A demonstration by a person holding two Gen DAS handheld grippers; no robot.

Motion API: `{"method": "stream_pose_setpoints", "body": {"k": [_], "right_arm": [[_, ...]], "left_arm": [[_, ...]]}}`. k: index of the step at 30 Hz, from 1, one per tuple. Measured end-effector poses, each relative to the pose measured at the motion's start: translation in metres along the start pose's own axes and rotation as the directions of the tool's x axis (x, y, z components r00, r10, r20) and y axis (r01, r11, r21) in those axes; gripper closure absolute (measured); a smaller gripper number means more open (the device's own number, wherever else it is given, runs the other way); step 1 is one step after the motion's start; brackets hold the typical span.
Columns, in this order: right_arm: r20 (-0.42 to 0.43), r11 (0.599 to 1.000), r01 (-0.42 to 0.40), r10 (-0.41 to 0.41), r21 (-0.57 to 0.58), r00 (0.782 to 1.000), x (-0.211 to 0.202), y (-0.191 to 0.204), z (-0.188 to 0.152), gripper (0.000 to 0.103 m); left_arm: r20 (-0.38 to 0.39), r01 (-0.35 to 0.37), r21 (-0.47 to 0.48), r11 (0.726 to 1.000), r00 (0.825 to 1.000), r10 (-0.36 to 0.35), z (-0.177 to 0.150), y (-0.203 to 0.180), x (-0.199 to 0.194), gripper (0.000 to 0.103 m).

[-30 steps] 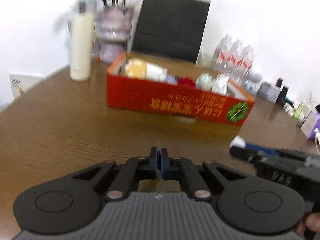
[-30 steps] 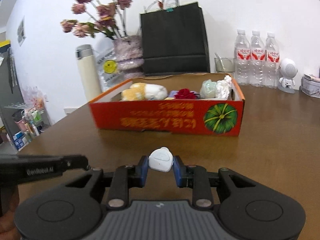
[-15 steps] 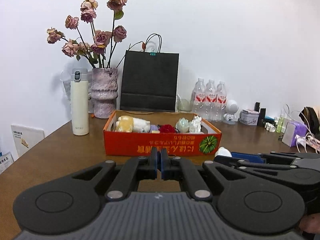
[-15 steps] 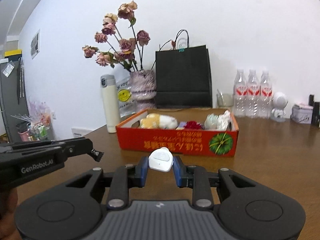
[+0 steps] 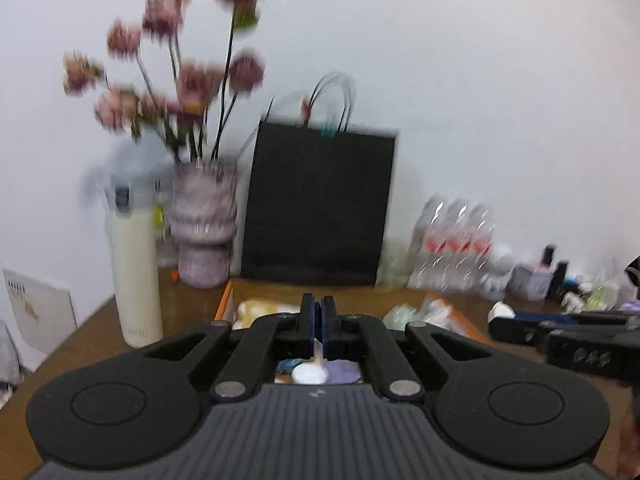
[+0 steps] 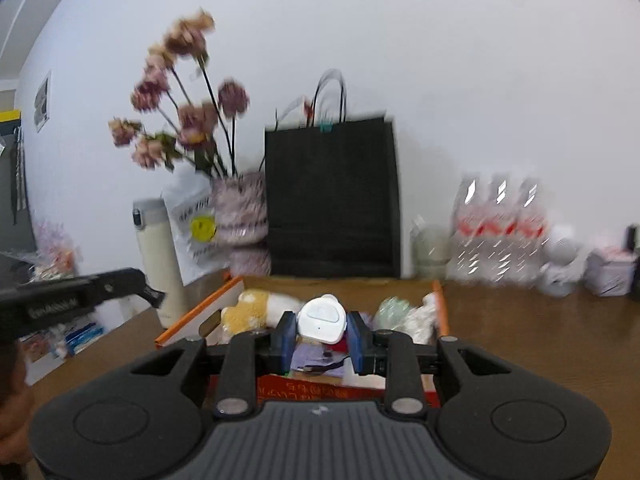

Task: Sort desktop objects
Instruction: 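Carry the clip and earbud case into the cardboard box and open both grippers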

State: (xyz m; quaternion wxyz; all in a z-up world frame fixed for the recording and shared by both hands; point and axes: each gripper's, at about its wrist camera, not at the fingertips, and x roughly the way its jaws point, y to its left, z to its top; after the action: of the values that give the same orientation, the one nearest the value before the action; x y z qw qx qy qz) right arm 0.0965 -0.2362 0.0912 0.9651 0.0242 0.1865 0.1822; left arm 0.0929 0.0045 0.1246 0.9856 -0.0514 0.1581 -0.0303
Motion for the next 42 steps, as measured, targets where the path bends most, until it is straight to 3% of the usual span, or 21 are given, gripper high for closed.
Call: {"method": "stream_pose_setpoints", "body": {"k": [2,4,7,9,13,19,21,25,27,28,31,34,39,42], "right_arm": [[-0.079,0.998,-0.05,0.053,0.04,0.995,0.033,-0.01,0.013,0.077],[-0.157,0.996,-0.074,0.082,0.059,0.984,0.066,-0.014,0.021,0.077],[-0.312,0.995,-0.075,0.092,0.064,0.946,0.121,-0.021,0.028,0.077],[-0.404,0.993,-0.087,0.113,0.081,0.908,0.15,-0.025,0.029,0.077],[-0.513,0.996,-0.075,0.084,0.038,0.854,0.181,-0.02,0.017,0.077],[-0.601,0.998,-0.064,0.062,0.018,0.797,0.201,-0.013,0.007,0.074],[-0.603,0.997,-0.065,0.071,0.031,0.795,0.201,-0.013,0.011,0.065],[-0.56,0.996,-0.041,0.075,0.073,0.825,0.19,-0.023,0.031,0.053],[-0.546,0.995,-0.029,0.076,0.094,0.835,0.185,-0.028,0.042,0.05],[-0.539,0.994,-0.026,0.079,0.105,0.839,0.183,-0.03,0.047,0.049],[-0.523,0.992,-0.016,0.079,0.123,0.848,0.173,-0.034,0.06,0.042],[-0.523,0.994,0.011,0.046,0.107,0.851,0.164,-0.034,0.067,0.031],[-0.522,0.995,0.078,-0.032,0.067,0.853,0.147,-0.045,0.074,0.023],[-0.525,0.989,0.127,-0.071,0.072,0.848,0.136,-0.058,0.073,0.021]], "left_arm": [[-0.098,0.01,-0.019,1.0,0.995,-0.011,0.007,0.016,0.034,0.099],[-0.206,0.015,-0.047,0.999,0.978,-0.024,0.014,0.032,0.07,0.099],[-0.324,0.029,-0.064,0.998,0.945,-0.048,0.022,0.051,0.111,0.099],[-0.389,0.012,-0.023,1.0,0.921,-0.02,0.022,0.057,0.128,0.099],[-0.46,0.018,0.11,0.994,0.887,0.035,0.012,0.053,0.143,0.099],[-0.527,0.054,0.161,0.986,0.849,0.039,0.003,0.051,0.149,0.096],[-0.544,0.056,0.136,0.989,0.839,0.027,0.006,0.055,0.147,0.095],[-0.558,0.056,0.109,0.992,0.83,0.015,0.014,0.058,0.14,0.087],[-0.553,0.046,0.116,0.992,0.833,0.026,0.021,0.057,0.136,0.072],[-0.547,0.039,0.112,0.993,0.837,0.029,0.026,0.056,0.133,0.059],[-0.543,0.028,0.094,0.995,0.839,0.028,0.039,0.052,0.129,0.049],[-0.539,0.003,0.056,0.998,0.842,0.028,0.048,0.047,0.13,0.003],[-0.524,-0.027,0.095,0.995,0.849,0.074,0.052,0.038,0.122,0.0],[-0.548,-0.037,0.057,0.998,0.834,0.062,0.05,0.039,0.118,0.0]]}}
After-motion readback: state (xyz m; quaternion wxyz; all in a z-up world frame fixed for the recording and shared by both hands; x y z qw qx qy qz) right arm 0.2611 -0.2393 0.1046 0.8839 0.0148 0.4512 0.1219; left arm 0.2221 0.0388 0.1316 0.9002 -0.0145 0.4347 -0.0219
